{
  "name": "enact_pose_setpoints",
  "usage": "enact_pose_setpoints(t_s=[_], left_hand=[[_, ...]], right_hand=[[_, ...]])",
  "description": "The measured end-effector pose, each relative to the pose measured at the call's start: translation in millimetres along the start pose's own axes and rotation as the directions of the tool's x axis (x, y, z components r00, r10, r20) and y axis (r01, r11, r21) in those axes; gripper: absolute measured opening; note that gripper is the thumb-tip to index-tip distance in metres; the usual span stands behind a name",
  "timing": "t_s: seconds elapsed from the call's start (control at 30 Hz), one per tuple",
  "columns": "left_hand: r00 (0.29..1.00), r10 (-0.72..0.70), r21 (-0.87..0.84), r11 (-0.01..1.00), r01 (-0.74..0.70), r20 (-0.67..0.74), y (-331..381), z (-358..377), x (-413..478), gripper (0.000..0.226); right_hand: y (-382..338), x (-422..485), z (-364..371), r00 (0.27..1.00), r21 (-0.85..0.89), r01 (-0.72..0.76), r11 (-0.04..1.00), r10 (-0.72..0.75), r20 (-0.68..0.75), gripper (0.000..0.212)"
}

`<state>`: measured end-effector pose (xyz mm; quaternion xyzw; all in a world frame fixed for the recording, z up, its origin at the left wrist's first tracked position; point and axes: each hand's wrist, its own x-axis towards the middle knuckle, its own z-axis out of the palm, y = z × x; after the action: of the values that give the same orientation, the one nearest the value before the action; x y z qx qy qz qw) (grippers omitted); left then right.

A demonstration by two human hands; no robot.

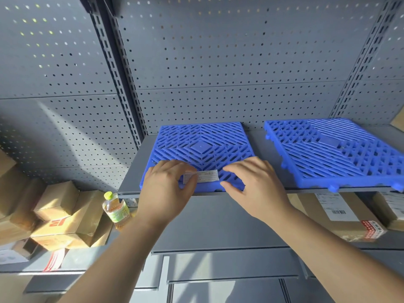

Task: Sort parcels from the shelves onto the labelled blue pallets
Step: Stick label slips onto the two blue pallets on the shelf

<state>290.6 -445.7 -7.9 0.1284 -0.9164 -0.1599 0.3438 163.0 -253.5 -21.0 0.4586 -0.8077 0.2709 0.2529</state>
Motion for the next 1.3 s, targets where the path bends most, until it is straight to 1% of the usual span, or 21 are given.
enact_pose_setpoints(t_s=[0.13,0.23,0.4,0.5,0.63,0.8,0.97,1.07,1.13,1.3], left_hand=[[1.0,0.009,0.014,1.0,-0.009,0.024,19,9,7,0.02],[0.999,0.016,0.024,1.0,-0.017,0.029,36,18,12,0.017],[0.997,0.033,0.106,0.993,-0.041,0.071,77,38,22,0.022],[0.996,0.058,0.136,0.989,-0.066,0.061,107,53,28,0.025],[0.996,0.074,0.162,0.984,-0.081,0.046,156,80,38,0.027],[0.997,0.071,0.173,0.982,-0.076,0.036,229,123,52,0.03],[0.996,0.079,0.173,0.981,-0.086,0.048,311,171,59,0.031],[0.995,0.078,0.154,0.984,-0.086,0.061,353,199,59,0.031],[0.993,0.089,0.152,0.983,-0.099,0.074,379,215,56,0.031],[0.982,0.131,0.117,0.982,-0.148,0.136,429,250,49,0.028]], right_hand=[[9,-3,-12,1.0,-0.019,-0.017,1.0,0.017,-0.004,0.028],[19,-7,-23,0.999,-0.025,-0.04,0.999,0.039,-0.021,0.031],[49,-17,-47,0.995,-0.065,-0.1,0.993,0.099,-0.025,0.031],[75,-21,-64,0.99,-0.09,-0.136,0.987,0.133,-0.037,0.034],[117,-29,-91,0.985,-0.077,-0.155,0.985,0.148,-0.088,0.035],[182,-46,-138,0.985,-0.034,-0.156,0.987,0.153,-0.076,0.037],[253,-69,-192,0.982,-0.001,-0.156,0.988,0.155,-0.112,0.031],[294,-86,-219,0.976,0.015,-0.197,0.98,0.198,-0.094,0.026],[317,-98,-234,0.969,0.017,-0.24,0.971,0.241,-0.056,0.025],[366,-128,-260,0.95,0.009,-0.312,0.95,0.311,0.025,0.034]])
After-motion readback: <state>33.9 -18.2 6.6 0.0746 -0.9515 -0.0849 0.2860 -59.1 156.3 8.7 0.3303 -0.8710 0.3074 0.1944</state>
